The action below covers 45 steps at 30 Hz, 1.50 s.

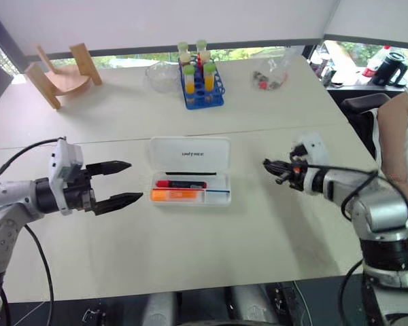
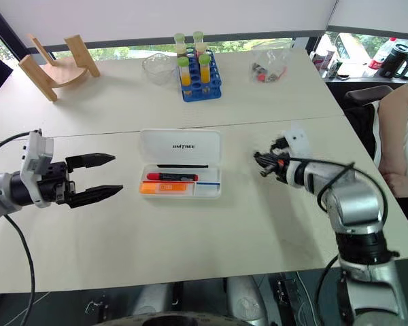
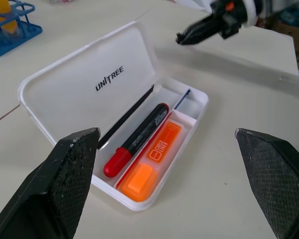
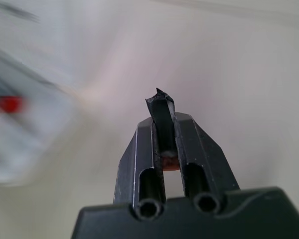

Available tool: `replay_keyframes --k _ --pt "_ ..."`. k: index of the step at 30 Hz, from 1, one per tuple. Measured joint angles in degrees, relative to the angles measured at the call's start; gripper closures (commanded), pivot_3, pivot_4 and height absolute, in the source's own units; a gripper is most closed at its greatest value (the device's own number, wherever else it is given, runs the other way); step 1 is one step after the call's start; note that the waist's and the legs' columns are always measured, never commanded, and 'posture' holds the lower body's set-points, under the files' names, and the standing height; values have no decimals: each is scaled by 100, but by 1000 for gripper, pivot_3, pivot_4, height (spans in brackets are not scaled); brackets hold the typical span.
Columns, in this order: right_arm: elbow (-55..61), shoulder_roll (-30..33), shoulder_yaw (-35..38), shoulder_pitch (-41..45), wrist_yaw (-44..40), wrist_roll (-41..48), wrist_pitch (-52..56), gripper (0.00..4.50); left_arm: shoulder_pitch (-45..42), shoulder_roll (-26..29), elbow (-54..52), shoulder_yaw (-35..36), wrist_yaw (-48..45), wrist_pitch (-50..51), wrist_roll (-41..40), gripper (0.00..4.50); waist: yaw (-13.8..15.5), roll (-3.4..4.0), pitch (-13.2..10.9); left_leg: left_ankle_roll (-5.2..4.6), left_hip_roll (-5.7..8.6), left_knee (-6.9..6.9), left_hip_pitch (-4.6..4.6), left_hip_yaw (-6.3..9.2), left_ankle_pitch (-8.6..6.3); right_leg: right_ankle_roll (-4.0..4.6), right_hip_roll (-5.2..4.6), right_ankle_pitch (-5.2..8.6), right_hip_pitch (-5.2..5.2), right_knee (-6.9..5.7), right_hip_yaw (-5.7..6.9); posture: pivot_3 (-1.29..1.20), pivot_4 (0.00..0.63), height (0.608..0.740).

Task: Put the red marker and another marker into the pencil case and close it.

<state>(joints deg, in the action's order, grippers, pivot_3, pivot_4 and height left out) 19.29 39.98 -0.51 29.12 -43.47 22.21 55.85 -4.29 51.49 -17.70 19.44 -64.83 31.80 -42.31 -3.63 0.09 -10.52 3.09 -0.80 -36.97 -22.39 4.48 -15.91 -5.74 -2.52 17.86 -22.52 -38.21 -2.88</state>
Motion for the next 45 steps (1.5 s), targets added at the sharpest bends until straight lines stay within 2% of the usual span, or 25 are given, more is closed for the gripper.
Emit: replay_keyframes --k 3,8,19,22,28,45 --pt "294 89 -642 293 -840 269 -318 4445 -8 -1 -23 -7 5 3 -14 0 48 -17 7 -3 -4 5 -1 19 -2 5 6 3 8 10 15 0 150 740" --pt "-150 -31 -1645 221 -1332 87 -769 4445 -3 -4 -64 -8 45 10 -14 0 131 -17 1 -2 10 -9 -11 14 -1 0 -17 0 4 9 12 0 150 740" --pt "-811 -127 -2104 328 -1513 -414 -1333 4445 413 -31 -479 171 295 35 -96 0 115 -17 1 -1 6 -4 -10 17 -1 -1 -11 0 -1 8 11 0 150 740" --pt "-887 -185 -2163 336 -1546 -509 -1425 3240 461 -43 -564 179 357 36 -131 0 117 -17 1 -1 7 -6 -10 17 -1 -1 -12 0 0 8 11 0 150 740" --pt "-954 -255 -2158 457 -1603 -535 -1427 50 513 -54 -591 179 422 37 -171 0 119 -17 1 -1 8 -6 -10 17 -1 -1 -12 -1 0 8 11 0 150 740" --pt "-246 -214 -1792 503 -1582 -109 -804 50 212 -99 -330 144 529 3 -57 0 120 -16 0 -1 9 -6 -9 17 -1 -1 -11 -1 0 7 11 0 150 740"
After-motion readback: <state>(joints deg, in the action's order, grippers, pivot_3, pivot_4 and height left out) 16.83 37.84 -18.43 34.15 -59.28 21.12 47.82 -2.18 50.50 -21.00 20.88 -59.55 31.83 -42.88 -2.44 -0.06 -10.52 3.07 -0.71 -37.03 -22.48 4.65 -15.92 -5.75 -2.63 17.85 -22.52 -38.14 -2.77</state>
